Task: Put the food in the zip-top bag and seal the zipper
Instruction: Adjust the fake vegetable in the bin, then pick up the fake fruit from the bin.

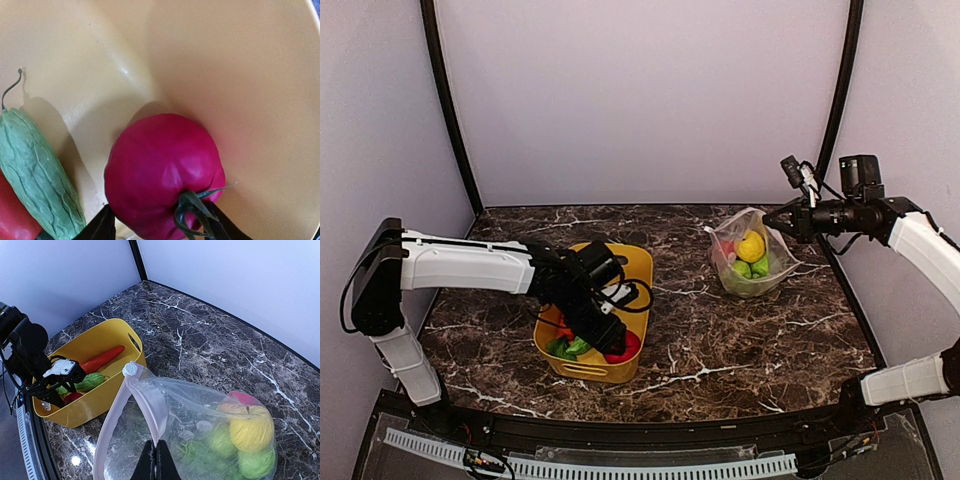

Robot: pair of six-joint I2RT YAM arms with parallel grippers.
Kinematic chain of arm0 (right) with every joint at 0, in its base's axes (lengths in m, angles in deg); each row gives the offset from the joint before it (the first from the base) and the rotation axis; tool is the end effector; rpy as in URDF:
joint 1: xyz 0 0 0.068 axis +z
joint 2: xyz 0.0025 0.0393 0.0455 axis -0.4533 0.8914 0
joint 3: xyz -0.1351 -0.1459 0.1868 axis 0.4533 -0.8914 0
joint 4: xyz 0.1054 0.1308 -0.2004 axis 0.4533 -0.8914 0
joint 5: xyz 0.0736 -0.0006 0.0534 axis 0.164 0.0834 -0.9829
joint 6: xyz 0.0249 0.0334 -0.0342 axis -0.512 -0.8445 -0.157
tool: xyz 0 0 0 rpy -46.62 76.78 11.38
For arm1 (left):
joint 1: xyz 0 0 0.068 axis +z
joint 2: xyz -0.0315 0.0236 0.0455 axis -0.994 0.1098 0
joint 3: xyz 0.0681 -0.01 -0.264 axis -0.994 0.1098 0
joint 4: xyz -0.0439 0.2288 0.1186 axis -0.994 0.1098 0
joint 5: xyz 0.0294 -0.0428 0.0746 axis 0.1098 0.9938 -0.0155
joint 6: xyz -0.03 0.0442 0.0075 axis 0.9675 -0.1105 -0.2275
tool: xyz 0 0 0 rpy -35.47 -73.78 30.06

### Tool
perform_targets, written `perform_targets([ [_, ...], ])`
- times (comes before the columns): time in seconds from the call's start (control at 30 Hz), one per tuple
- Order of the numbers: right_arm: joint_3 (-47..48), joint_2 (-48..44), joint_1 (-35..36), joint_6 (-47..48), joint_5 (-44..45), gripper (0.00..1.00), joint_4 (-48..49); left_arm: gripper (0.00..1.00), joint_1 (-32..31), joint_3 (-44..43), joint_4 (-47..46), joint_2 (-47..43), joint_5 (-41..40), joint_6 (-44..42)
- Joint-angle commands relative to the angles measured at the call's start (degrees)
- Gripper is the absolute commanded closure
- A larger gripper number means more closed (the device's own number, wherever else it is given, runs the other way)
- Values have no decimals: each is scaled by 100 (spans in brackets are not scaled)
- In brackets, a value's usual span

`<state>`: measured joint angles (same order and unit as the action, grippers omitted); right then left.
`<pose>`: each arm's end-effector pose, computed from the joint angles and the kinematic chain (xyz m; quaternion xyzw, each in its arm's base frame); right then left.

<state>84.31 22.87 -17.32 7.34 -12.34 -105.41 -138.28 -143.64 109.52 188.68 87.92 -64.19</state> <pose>0.2457 0.0666 0.3420 -0.3232 0.7709 0.3207 0.4454 0.1964 -0.2882 0.2013 0.3316 0.9145 -0.2003 0.1163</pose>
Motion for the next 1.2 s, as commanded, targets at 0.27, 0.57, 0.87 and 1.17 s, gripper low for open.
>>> perform_targets([
  [0.27,-104,-47,-9,-83,-5,100,182,49,-17,-99,463,-1006,-1208,-116],
  [0.57,65,2,-5,-48,48,100,75,33,-19,282,16,-1299,-816,-80],
  [0.87,5,-53,-5,-30,123,100,68,22,-53,495,-798,-641,-211,78],
  [1.17,-45,-54,-5,-8,127,100,94,20,-66,313,-978,100,-275,191],
])
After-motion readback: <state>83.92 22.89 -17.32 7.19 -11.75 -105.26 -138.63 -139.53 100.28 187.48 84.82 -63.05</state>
